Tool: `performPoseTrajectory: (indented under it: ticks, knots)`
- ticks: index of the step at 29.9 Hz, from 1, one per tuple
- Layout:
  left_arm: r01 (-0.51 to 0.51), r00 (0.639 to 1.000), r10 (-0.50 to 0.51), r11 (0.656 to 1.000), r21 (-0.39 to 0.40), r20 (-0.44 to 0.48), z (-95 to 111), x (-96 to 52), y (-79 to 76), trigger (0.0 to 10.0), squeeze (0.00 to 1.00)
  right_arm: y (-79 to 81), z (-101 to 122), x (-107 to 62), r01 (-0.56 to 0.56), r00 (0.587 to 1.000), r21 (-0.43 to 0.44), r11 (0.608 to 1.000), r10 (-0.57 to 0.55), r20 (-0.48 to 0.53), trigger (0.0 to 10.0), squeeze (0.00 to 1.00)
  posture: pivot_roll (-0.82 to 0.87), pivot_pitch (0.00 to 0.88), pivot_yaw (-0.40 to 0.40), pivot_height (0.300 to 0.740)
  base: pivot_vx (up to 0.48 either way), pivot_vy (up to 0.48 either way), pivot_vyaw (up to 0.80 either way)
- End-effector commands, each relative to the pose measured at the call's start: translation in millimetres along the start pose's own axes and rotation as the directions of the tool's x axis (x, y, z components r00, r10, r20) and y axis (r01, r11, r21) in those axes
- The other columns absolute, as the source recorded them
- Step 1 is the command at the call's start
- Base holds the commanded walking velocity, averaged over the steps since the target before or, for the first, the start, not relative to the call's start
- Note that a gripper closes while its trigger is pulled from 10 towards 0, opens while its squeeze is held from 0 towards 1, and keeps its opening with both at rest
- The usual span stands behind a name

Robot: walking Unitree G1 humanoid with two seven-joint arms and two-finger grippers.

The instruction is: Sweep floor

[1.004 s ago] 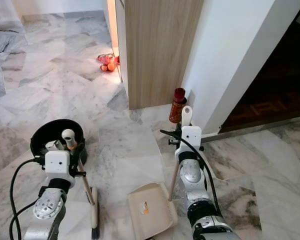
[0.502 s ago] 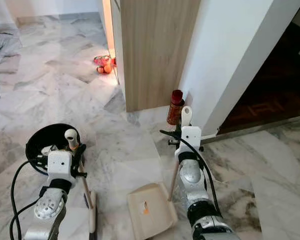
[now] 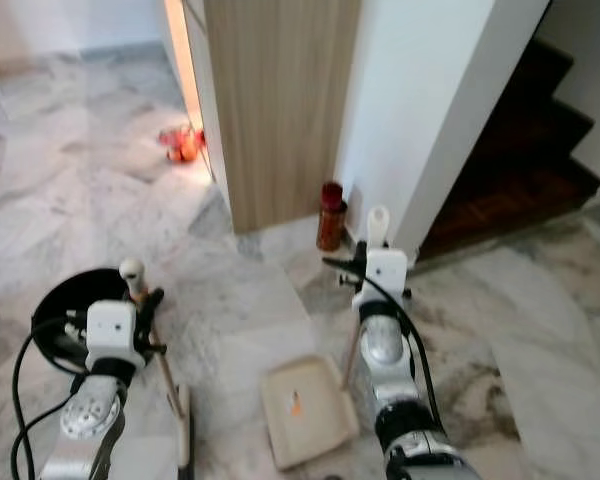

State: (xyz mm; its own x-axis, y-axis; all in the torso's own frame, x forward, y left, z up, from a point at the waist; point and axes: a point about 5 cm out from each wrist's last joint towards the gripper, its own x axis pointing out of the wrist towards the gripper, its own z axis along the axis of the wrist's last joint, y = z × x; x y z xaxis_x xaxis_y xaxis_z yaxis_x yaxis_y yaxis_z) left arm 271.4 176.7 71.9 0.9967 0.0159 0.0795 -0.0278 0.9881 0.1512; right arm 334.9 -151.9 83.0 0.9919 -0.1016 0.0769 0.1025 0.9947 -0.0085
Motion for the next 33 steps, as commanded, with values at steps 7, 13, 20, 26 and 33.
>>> performPoseTrajectory:
  ticks: [7,13,20,26,33]
  knots:
    - [-0.007,1.0,0.006,1.0,0.015,0.017,3.3,0.8,3.9,10.0,0.0,1.5,5.8,2.3,0.0,0.999,-0.011,1.0,0.0,0.032,10.0,0.0,0.11,0.11,-0.02,0.74,0.0,0.0,-0.79]
    - [-0.003,1.0,0.003,1.0,0.02,0.02,3.9,1.3,3.0,10.0,0.0,0.0,5.4,2.6,0.005,1.0,-0.013,1.0,-0.005,0.027,10.0,0.0,0.11,0.118,-0.02,0.74,0.0,0.0,-0.79]
    - [-0.007,1.0,0.007,1.0,0.012,0.021,4.2,1.3,2.9,10.0,0.0,0.2,5.3,2.6,0.005,1.0,-0.015,1.0,-0.005,0.026,10.0,0.0,0.11,0.123,-0.022,0.74,0.0,0.0,-0.79]
    - [-0.009,1.0,0.008,1.0,0.013,0.022,4.5,1.6,2.5,10.0,0.0,0.3,5.2,2.8,0.003,1.0,-0.014,1.0,-0.002,0.025,10.0,0.0,0.11,0.124,-0.024,0.74,0.0,0.0,-0.79]
    - [-0.009,1.0,0.008,1.0,0.008,0.023,4.4,1.4,2.0,10.0,0.0,-0.1,4.0,2.2,0.003,1.0,-0.019,1.0,-0.003,0.02,10.0,0.0,0.11,0.118,-0.026,0.74,0.0,0.0,-0.79]
